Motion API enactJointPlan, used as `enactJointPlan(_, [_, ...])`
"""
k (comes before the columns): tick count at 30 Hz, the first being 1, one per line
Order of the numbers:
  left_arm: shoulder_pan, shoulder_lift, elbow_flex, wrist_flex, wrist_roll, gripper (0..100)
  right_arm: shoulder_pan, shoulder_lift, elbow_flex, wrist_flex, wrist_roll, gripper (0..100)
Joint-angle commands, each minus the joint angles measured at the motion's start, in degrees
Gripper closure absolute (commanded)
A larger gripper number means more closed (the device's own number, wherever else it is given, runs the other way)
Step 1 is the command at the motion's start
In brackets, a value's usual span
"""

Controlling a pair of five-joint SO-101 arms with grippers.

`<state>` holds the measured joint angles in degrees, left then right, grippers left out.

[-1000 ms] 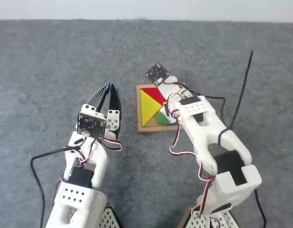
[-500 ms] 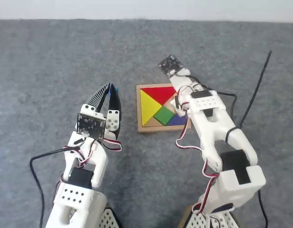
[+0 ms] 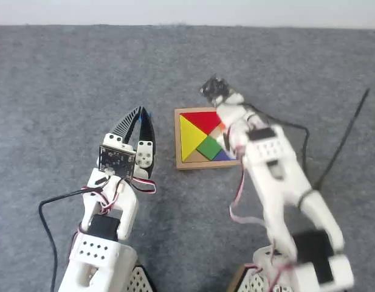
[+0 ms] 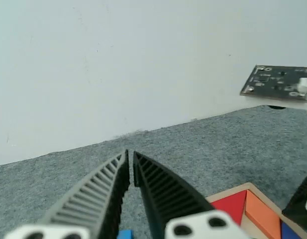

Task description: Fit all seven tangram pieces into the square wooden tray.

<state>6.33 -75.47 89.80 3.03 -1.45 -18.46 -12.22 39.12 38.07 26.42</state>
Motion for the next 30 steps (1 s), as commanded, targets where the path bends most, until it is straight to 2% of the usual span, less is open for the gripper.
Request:
enactJointPlan(1, [0.00, -0.97, -2.42, 1.85, 0.44, 98, -3.21, -10.95, 10.11, -8.57, 0.88, 99.1])
enactJointPlan(4, [-0.09, 0.00, -6.11, 8.18, 3.78, 98, -5.41, -10.33, 12.57, -10.24, 0.88, 99.0])
enactJointPlan(6, [-0.09, 2.90, -8.31, 9.67, 5.01, 97, -5.49, -7.34, 11.96, -11.03, 0.88, 99.0])
enactJointPlan(11, [-1.85, 15.30, -12.18, 4.84, 5.45, 95, -5.23, 4.00, 5.36, -10.24, 0.88, 99.0])
enactJointPlan(15, [-5.63, 27.52, -19.38, 4.13, 9.93, 95, -5.32, 11.91, -1.85, -3.91, 0.97, 99.1])
enactJointPlan(18, [-7.74, 36.04, -25.01, 4.13, 10.90, 95, -5.93, 12.88, -4.66, 1.10, 0.97, 99.1])
enactJointPlan(22, [-8.35, 45.45, -30.99, 4.40, 10.99, 95, -5.93, 10.42, -3.69, 1.71, 2.99, 99.1])
enactJointPlan(25, [-8.18, 52.04, -37.14, 9.32, 11.16, 95, -5.93, 6.99, -0.44, 1.01, 4.48, 99.1])
enactJointPlan(30, [-6.51, 67.96, -53.85, 24.70, 11.16, 89, -3.56, -3.47, 7.91, -5.23, 4.22, 99.1])
